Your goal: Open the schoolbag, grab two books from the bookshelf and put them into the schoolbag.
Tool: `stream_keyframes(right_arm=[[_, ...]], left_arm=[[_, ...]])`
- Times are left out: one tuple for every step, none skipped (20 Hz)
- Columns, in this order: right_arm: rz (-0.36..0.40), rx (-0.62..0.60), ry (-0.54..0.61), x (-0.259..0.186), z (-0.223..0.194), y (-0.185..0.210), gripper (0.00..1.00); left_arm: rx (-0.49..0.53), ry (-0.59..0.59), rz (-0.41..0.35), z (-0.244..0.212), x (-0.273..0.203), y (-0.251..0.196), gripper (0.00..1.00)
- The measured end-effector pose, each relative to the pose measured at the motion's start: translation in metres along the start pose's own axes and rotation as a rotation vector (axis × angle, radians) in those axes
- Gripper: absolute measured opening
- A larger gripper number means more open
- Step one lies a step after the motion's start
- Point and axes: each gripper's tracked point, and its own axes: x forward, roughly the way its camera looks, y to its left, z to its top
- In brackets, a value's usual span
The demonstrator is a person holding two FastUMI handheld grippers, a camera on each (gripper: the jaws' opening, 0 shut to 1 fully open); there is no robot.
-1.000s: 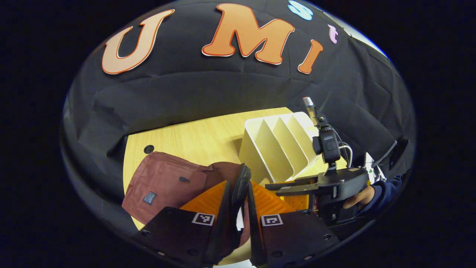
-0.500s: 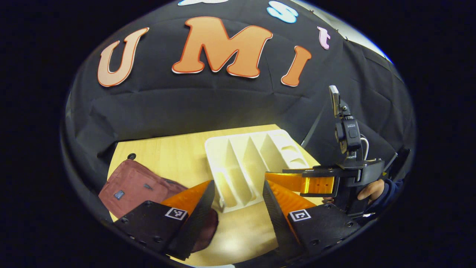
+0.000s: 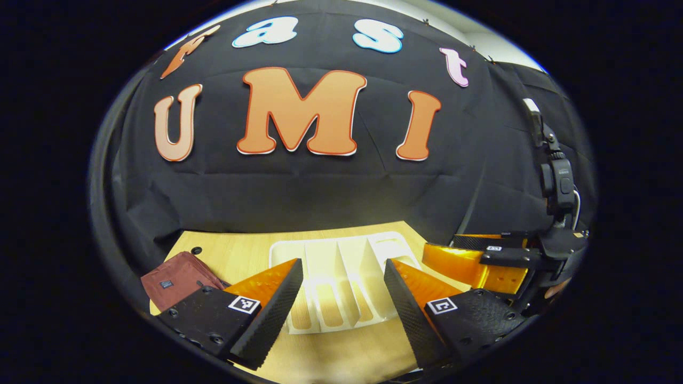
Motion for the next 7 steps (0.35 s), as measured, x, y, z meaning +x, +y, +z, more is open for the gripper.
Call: stream_keyframes(right_arm=[[0.006, 0.009, -0.027, -0.004, 0.008, 0.000, 0.97], [0.008, 0.025, -0.059, -0.009, 0.014, 0.000, 0.97], [-0.001, 0.028, -0.090, -0.013, 0.019, 0.001, 0.97], [-0.020, 0.019, -0.125, -0.013, 0.024, 0.003, 0.97], [-0.040, 0.008, -0.148, -0.015, 0.029, 0.003, 0.97], [-0.046, -0.008, -0.184, -0.019, 0.034, 0.006, 0.97], [-0.058, -0.040, -0.215, -0.022, 0.040, 0.008, 0.97]], left_arm=[[0.007, -0.026, 0.014, 0.006, -0.001, -0.001, 0.98], [0.020, -0.039, 0.027, 0.011, -0.003, 0.001, 0.98], [0.036, -0.053, 0.044, 0.014, -0.005, 0.005, 0.98], [0.050, -0.062, 0.054, 0.017, -0.008, 0.007, 0.98], [0.052, -0.083, 0.065, 0.021, -0.013, 0.011, 0.98], [0.051, -0.111, 0.074, 0.028, -0.016, 0.014, 0.99], [0.045, -0.135, 0.094, 0.032, -0.018, 0.018, 0.97]])
